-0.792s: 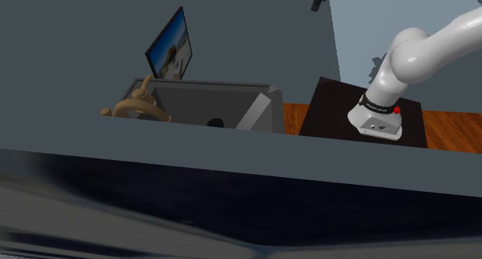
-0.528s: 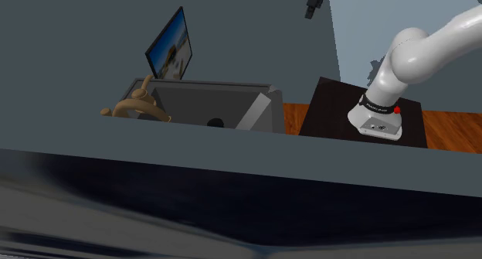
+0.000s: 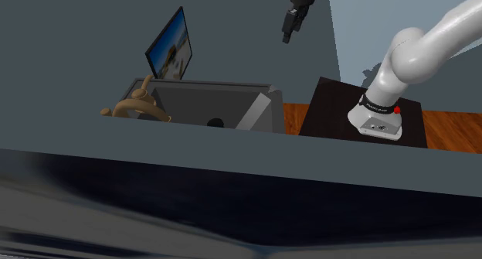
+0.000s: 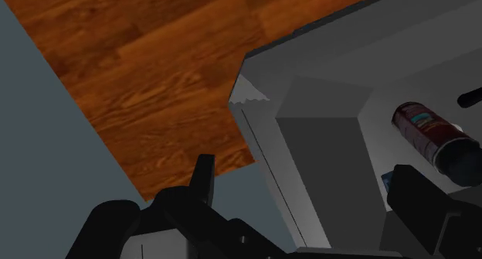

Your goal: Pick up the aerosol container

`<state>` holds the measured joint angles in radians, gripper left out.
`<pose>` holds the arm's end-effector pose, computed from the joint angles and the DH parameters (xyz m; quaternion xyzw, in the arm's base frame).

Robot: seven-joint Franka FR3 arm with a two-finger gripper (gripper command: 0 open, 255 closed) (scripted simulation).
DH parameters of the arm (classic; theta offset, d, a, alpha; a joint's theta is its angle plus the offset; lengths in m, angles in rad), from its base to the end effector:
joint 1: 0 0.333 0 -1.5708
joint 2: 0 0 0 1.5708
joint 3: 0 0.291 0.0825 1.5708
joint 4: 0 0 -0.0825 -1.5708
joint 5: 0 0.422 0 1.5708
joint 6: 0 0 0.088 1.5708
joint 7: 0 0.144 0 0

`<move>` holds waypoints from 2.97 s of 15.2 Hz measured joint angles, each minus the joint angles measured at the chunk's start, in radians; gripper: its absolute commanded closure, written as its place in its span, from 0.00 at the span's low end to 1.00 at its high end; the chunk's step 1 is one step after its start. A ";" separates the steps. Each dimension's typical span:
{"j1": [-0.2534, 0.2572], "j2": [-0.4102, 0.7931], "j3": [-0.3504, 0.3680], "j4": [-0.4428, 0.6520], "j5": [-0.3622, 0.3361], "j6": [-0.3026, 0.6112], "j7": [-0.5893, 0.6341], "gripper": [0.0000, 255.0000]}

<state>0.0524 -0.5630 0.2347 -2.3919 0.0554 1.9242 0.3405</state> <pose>0.4271 0.1315 0.4531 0.9972 -0.0501 0.0505 0.0220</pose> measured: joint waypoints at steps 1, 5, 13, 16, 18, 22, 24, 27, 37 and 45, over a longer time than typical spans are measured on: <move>0.003 0.026 0.015 0.004 0.004 0.019 0.018 0.00; 0.010 0.142 0.079 0.031 0.011 0.100 0.096 0.00; 0.018 0.431 0.195 0.151 -0.050 0.240 0.277 0.00; 0.031 0.544 0.227 0.209 -0.098 0.278 0.356 0.00; 0.044 0.624 0.240 0.260 -0.137 0.295 0.408 0.00; 0.085 0.786 0.244 0.378 -0.217 0.310 0.500 0.00; 0.112 0.866 0.238 0.436 -0.254 0.320 0.541 0.00; 0.160 0.985 0.223 0.546 -0.300 0.314 0.591 0.00; 0.230 1.163 0.185 0.659 -0.365 0.363 0.651 0.00; 0.230 1.167 0.183 0.656 -0.369 0.372 0.652 1.00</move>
<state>0.2825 0.6044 0.4175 -1.7354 -0.3133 2.2961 0.9925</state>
